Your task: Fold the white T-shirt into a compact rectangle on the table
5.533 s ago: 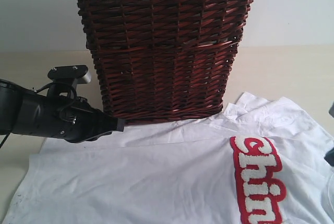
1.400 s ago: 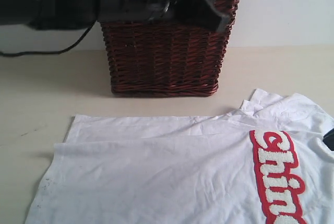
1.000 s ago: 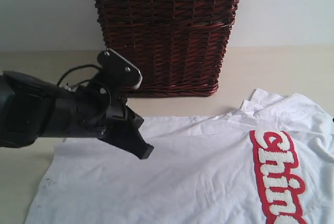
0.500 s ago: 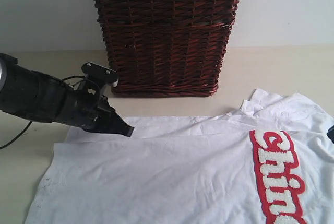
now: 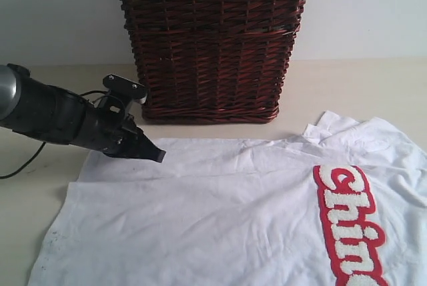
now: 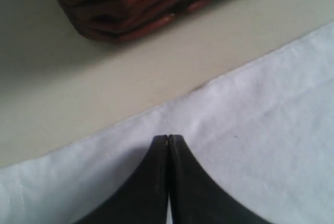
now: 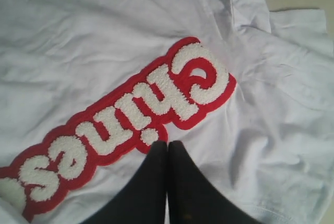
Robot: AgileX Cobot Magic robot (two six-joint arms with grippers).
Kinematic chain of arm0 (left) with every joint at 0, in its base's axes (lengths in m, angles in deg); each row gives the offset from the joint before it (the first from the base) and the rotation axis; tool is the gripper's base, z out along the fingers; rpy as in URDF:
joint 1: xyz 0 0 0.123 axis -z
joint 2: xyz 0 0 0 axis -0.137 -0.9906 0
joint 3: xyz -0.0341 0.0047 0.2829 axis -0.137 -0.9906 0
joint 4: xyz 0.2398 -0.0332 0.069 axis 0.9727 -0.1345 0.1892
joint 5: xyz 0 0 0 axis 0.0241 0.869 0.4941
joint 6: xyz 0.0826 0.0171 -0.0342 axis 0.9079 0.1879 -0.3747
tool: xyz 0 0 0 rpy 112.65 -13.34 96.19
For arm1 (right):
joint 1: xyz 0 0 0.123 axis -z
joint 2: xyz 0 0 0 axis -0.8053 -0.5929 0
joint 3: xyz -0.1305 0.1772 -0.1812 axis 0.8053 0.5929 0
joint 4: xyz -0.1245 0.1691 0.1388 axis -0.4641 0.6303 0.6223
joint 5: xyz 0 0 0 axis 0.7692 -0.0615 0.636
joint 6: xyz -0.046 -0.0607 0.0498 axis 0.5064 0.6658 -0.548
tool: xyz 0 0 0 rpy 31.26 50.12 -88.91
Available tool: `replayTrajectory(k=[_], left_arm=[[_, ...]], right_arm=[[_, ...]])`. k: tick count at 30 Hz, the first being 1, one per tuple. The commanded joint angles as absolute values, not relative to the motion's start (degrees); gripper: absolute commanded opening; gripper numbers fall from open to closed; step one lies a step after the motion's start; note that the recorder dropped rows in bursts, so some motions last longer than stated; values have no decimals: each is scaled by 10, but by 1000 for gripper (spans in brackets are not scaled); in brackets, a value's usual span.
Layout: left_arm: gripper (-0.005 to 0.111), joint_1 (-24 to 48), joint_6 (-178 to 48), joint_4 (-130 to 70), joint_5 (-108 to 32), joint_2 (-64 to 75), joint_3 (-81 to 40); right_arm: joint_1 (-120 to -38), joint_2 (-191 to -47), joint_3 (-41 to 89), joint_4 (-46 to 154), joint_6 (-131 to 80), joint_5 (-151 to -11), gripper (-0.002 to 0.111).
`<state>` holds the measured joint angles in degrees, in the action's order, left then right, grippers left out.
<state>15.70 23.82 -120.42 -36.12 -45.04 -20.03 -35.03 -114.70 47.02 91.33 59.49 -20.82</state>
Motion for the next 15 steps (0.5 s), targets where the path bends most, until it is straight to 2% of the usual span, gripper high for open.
replayTrajectory(k=[1, 15], left_arm=[[0, 128, 248, -1200, -381, -489, -199], [0, 87, 255, -1182, -356, -506, -152]], right_arm=[[-350, -1105, 472, 912, 597, -178, 0], [-350, -1079, 472, 897, 562, -190, 0]])
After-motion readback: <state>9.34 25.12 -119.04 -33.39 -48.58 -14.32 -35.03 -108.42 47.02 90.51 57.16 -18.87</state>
